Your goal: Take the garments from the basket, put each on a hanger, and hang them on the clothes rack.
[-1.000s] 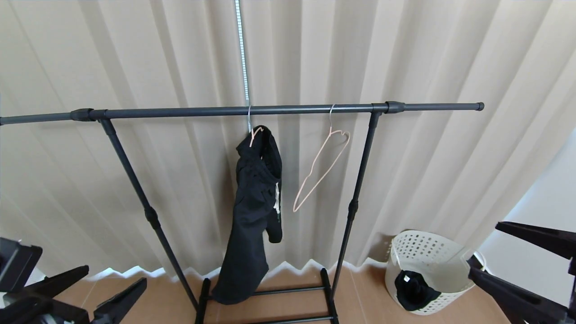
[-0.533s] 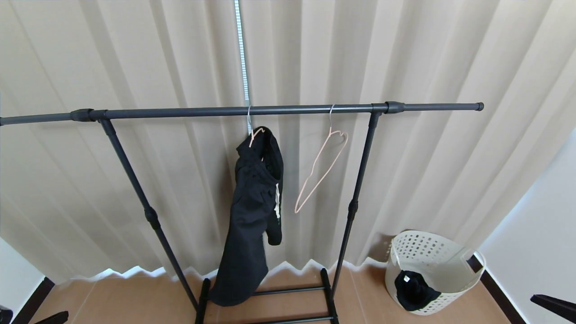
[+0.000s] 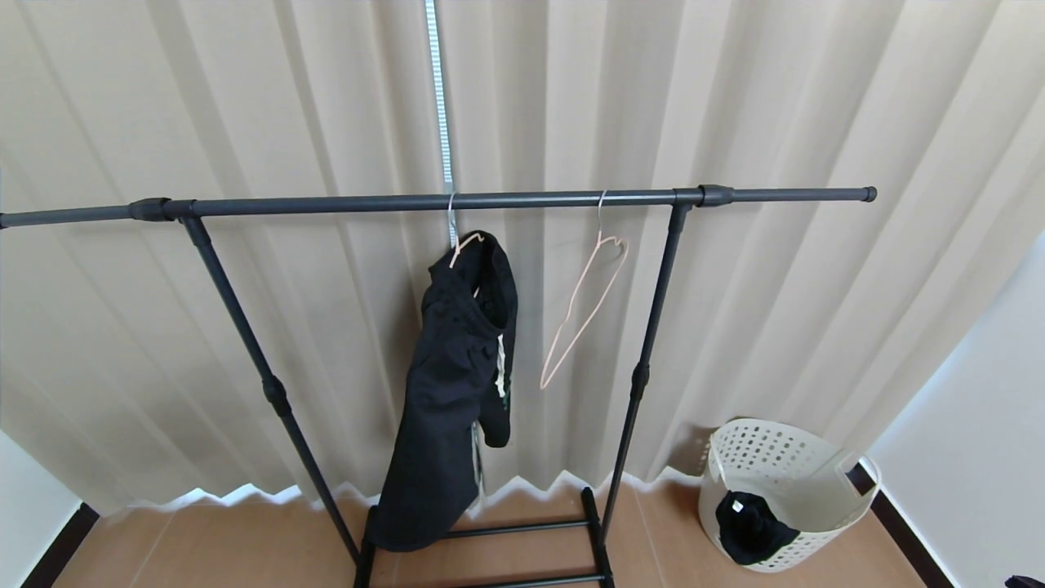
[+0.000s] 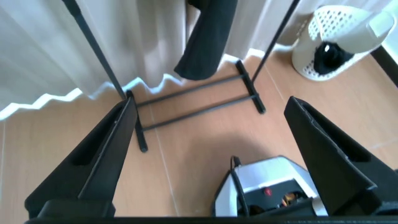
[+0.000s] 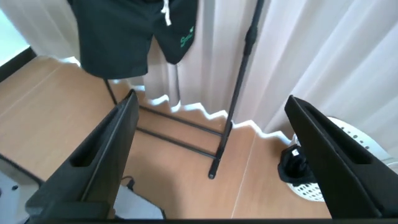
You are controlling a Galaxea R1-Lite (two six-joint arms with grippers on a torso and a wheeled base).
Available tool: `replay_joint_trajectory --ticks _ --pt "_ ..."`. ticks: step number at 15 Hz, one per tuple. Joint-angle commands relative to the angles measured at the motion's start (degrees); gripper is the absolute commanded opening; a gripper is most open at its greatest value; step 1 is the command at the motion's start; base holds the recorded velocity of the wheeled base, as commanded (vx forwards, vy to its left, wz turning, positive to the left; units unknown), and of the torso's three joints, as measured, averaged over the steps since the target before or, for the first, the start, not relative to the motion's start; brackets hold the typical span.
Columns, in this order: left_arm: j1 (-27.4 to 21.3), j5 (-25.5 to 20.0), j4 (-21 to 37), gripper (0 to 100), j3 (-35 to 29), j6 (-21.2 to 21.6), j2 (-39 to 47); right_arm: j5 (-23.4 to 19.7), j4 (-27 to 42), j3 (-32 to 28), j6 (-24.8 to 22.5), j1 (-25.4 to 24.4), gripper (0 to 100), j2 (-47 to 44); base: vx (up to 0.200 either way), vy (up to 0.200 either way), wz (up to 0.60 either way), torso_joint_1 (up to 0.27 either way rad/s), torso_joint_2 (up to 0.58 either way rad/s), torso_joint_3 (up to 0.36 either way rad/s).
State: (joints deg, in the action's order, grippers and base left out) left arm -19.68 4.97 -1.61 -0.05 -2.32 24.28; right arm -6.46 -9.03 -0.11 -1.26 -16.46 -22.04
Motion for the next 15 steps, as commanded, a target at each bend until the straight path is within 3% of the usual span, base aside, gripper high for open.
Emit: replay_joint_trajectory --ticks 1,3,4,6,12,14,15 --pt "1.57 0.12 0.03 100 0.05 0.73 -3.10 2.07 0.68 0.11 -0.06 2.39 100 3.06 0.000 0.000 0.00 0.000 0.00 0.000" --pt "4.29 0.30 0.03 100 0.05 2.49 -3.72 2.59 1.56 0.11 -0.15 2.75 100 6.13 0.000 0.000 0.00 0.000 0.00 0.000" --pt "11.77 0.04 -0.06 100 0.05 5.04 -4.42 3.12 1.65 0.11 -0.24 3.19 100 9.47 0.000 0.000 0.00 0.000 0.00 0.000" --pt "19.50 -0.49 -0.15 100 0.05 6.18 -7.23 4.44 2.00 0.11 -0.24 4.06 100 13.78 0.000 0.000 0.00 0.000 0.00 0.000" --pt "21.08 -0.93 0.12 100 0.05 5.92 -18.39 6.81 2.44 0.11 0.46 4.94 100 16.24 0.000 0.000 0.00 0.000 0.00 0.000" --pt "22.05 -0.76 0.12 100 0.05 5.22 -19.45 7.43 2.53 0.11 0.38 8.72 100 16.33 0.000 0.000 0.00 0.000 0.00 0.000" --pt "22.05 -1.02 0.82 100 0.05 2.84 -19.54 7.43 2.27 0.11 0.38 11.89 100 16.50 0.000 0.000 0.00 0.000 0.00 0.000"
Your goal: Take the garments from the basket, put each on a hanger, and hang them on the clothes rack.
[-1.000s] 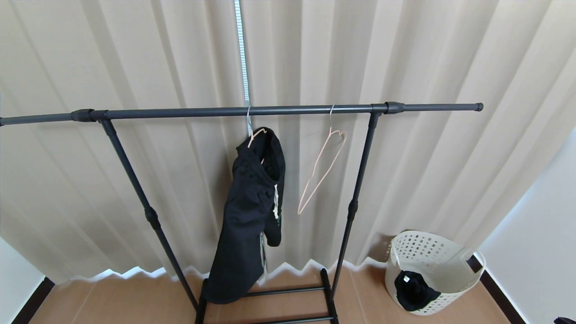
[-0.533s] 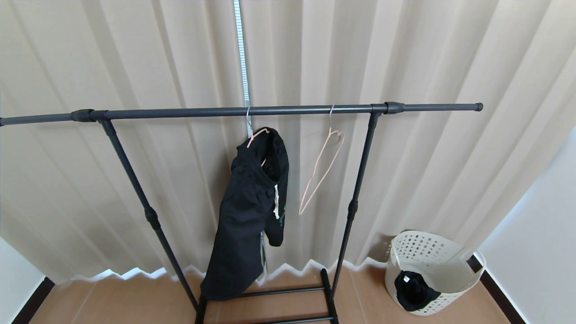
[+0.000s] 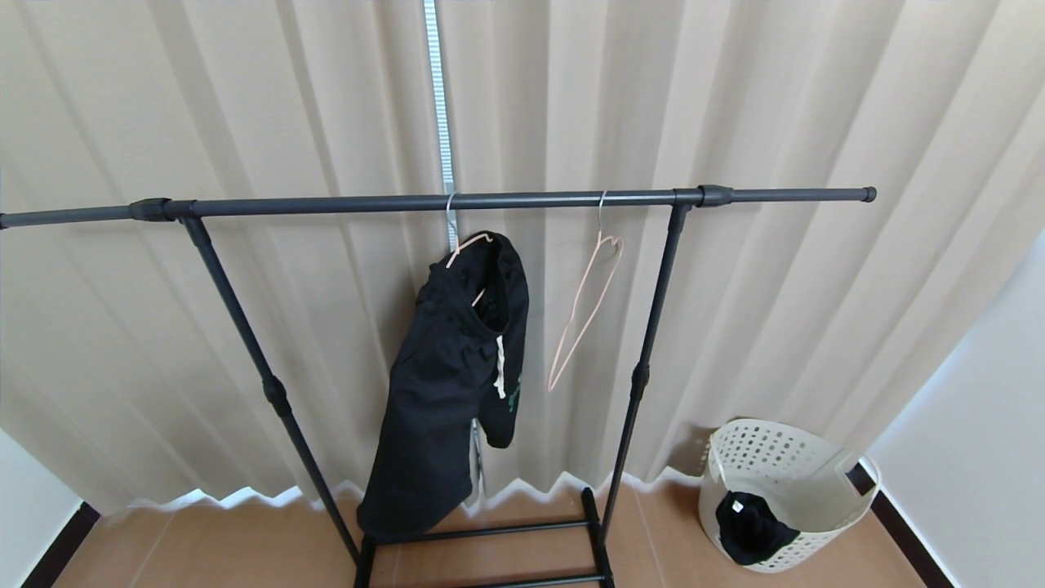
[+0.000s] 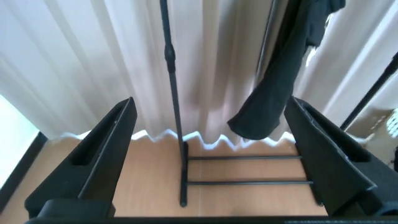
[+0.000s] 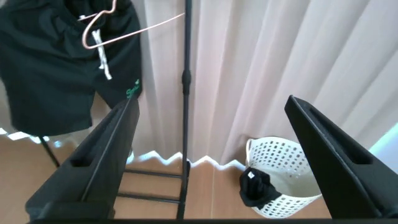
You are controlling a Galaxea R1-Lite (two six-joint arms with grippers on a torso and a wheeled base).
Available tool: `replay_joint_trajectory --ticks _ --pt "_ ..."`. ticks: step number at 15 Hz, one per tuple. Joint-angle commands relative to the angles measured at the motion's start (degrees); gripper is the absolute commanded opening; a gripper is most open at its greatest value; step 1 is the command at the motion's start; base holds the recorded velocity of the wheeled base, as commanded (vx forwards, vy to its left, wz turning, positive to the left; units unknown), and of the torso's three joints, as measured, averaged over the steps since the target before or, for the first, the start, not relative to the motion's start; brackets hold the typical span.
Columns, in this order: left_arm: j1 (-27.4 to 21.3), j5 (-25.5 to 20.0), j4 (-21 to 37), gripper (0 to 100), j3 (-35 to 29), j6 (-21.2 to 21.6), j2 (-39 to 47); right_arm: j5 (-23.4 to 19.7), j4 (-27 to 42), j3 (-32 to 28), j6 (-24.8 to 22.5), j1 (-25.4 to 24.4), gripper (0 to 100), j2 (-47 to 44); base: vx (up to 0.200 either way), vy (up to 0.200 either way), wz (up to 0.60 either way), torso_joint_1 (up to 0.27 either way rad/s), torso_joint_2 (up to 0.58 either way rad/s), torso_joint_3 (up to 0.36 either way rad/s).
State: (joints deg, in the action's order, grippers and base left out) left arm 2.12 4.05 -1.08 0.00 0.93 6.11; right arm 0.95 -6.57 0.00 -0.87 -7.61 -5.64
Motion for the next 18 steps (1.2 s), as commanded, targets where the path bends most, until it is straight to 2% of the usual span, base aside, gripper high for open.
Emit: replay_joint_trajectory --ticks 1,3,7,11,12,15,18 --pt "-0.10 -0.36 0.38 100 0.00 -1.01 -1.80 0.02 0.15 0.00 -0.45 5.59 100 1.69 0.000 0.000 0.00 0.000 0.00 0.000" --pt "-2.56 -3.17 0.47 100 0.00 -0.57 -6.02 -0.07 -0.02 0.00 -0.80 7.17 100 5.56 0.000 0.000 0.00 0.000 0.00 0.000" --pt "-2.47 -3.52 0.47 100 0.00 -0.31 -5.84 -0.69 -0.20 0.00 -0.19 7.17 100 5.56 0.000 0.000 0.00 0.000 0.00 0.000" --pt "-2.38 -4.05 0.65 100 0.00 3.73 -5.84 -0.69 -0.11 0.00 0.51 7.26 100 5.56 0.000 0.000 0.00 0.000 0.00 0.000" --pt "-2.38 -4.05 0.65 100 0.00 3.73 -5.84 -0.69 -0.11 0.00 0.43 7.26 100 5.56 0.000 0.000 0.00 0.000 0.00 0.000" --pt "-2.38 -2.82 0.56 100 0.00 -1.45 -5.93 -0.69 -0.11 0.00 0.43 7.26 100 5.56 0.000 0.000 0.00 0.000 0.00 0.000" --pt "-2.47 -3.26 0.56 100 0.00 -0.93 -5.93 -0.69 -0.11 0.00 0.43 7.26 100 5.56 0.000 0.000 0.00 -0.123 0.28 0.154"
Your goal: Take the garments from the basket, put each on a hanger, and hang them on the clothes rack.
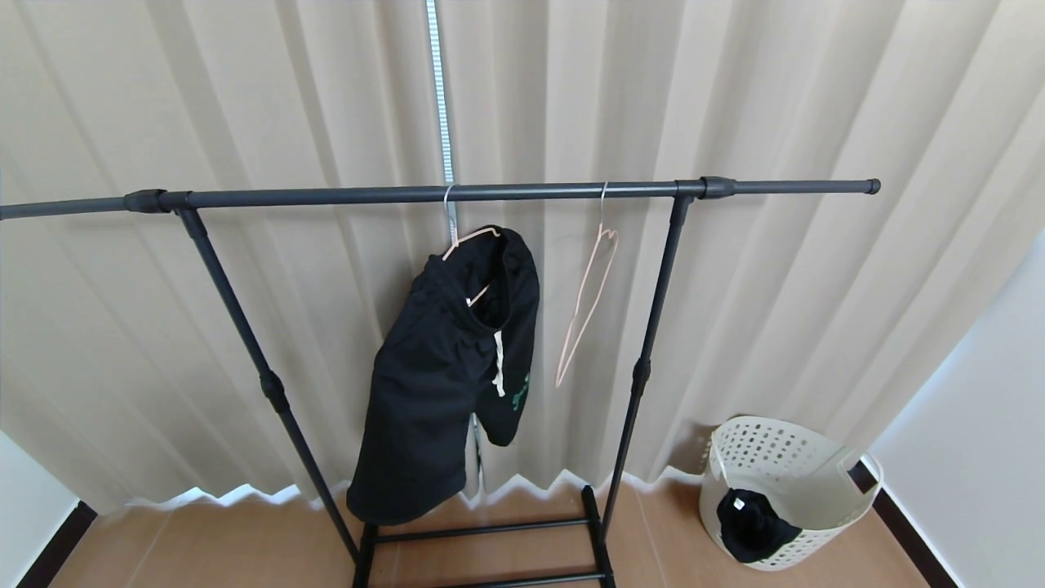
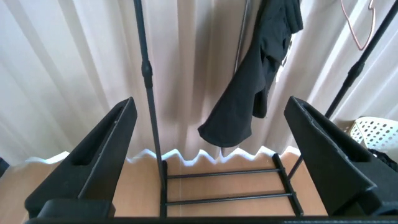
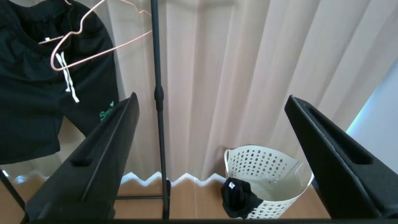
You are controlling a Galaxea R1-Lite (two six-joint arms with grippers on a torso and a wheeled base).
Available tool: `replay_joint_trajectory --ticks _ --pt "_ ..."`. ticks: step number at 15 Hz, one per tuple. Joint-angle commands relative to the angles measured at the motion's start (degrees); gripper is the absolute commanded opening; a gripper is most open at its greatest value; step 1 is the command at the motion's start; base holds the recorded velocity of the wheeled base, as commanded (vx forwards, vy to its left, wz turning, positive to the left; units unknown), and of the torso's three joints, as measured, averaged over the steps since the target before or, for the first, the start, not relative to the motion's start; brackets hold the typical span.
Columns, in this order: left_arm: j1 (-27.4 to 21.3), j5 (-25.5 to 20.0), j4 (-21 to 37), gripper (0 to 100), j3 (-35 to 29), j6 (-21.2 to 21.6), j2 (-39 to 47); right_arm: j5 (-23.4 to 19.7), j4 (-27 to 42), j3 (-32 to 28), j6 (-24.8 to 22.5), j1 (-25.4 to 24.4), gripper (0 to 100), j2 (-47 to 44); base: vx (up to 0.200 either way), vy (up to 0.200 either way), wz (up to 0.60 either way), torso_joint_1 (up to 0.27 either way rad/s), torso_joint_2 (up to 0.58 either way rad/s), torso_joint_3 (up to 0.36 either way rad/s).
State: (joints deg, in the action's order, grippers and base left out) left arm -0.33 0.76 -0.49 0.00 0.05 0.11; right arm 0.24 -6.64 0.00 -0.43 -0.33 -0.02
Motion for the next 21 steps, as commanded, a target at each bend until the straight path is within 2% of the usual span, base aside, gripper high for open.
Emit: replay_joint_trajectory --ticks 1,13,21 --pt "-0.02 -0.05 -0.04 100 0.00 0.04 0.07 0.02 -0.04 0.00 -0.01 -0.02 100 -0.06 0.000 0.000 0.00 -0.134 0.33 0.188" --pt "-0.02 0.04 -0.04 100 0.00 -0.31 0.07 0.02 -0.04 0.00 0.08 -0.02 100 -0.06 0.000 0.000 0.00 -0.157 0.37 0.210" --pt "-0.02 -0.05 -0.04 100 0.00 -0.14 0.07 0.02 -0.04 0.00 0.08 -0.02 100 -0.06 0.000 0.000 0.00 -0.212 0.54 0.320"
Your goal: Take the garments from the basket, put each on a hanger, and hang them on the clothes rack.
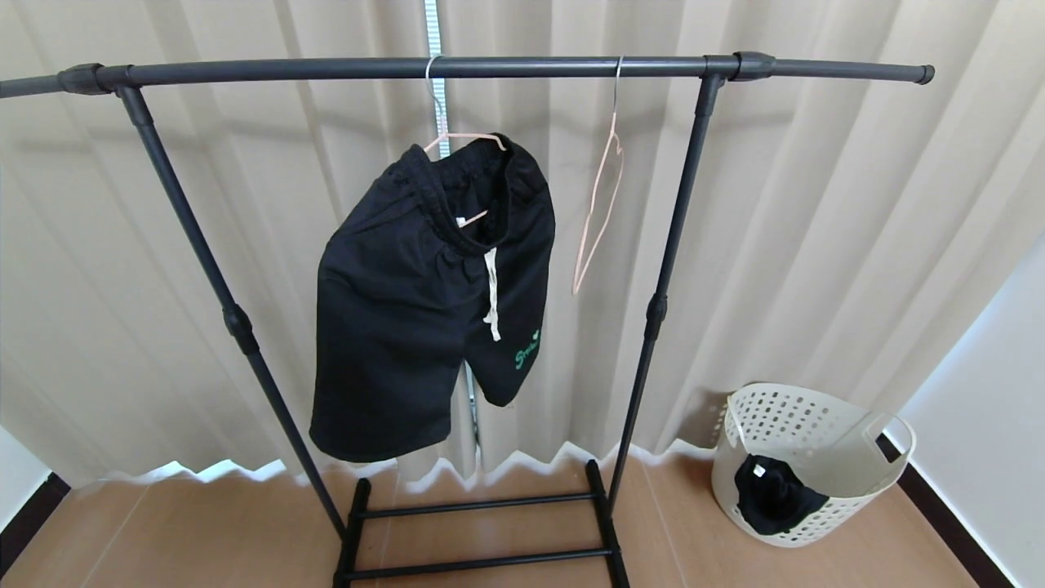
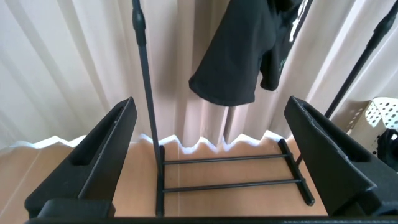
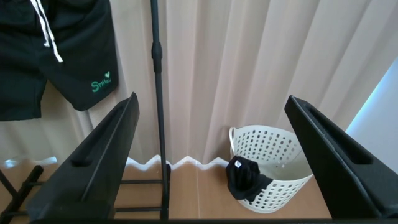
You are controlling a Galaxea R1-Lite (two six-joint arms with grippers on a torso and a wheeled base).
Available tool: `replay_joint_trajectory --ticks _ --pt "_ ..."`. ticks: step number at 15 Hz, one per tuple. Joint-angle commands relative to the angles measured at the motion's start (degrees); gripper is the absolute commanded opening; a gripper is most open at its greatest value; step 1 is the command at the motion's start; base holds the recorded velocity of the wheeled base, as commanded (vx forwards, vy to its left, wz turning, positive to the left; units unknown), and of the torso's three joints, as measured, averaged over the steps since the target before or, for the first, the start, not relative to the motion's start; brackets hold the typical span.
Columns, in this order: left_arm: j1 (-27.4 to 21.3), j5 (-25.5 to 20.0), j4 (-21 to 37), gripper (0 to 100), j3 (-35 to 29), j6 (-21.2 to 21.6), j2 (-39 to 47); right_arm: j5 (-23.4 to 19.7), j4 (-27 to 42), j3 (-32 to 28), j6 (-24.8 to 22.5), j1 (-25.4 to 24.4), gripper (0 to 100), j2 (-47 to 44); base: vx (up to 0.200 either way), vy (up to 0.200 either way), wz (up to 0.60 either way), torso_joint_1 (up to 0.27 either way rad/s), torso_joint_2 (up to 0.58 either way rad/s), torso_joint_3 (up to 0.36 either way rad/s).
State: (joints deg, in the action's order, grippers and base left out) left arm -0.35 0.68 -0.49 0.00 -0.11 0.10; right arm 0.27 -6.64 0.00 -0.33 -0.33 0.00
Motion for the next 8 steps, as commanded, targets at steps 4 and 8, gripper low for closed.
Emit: replay_joint_trajectory --ticks 4,8 --pt "0.00 0.02 -0.04 100 0.00 -0.07 0.08 0.00 -0.04 0.00 -0.02 -0.02 100 -0.09 0.000 0.000 0.00 -0.184 0.52 0.328" --pt "0.00 0.11 -0.04 100 0.00 -0.15 0.08 0.00 -0.04 0.00 -0.02 -0.02 100 -0.09 0.000 0.000 0.00 -0.155 0.50 0.337"
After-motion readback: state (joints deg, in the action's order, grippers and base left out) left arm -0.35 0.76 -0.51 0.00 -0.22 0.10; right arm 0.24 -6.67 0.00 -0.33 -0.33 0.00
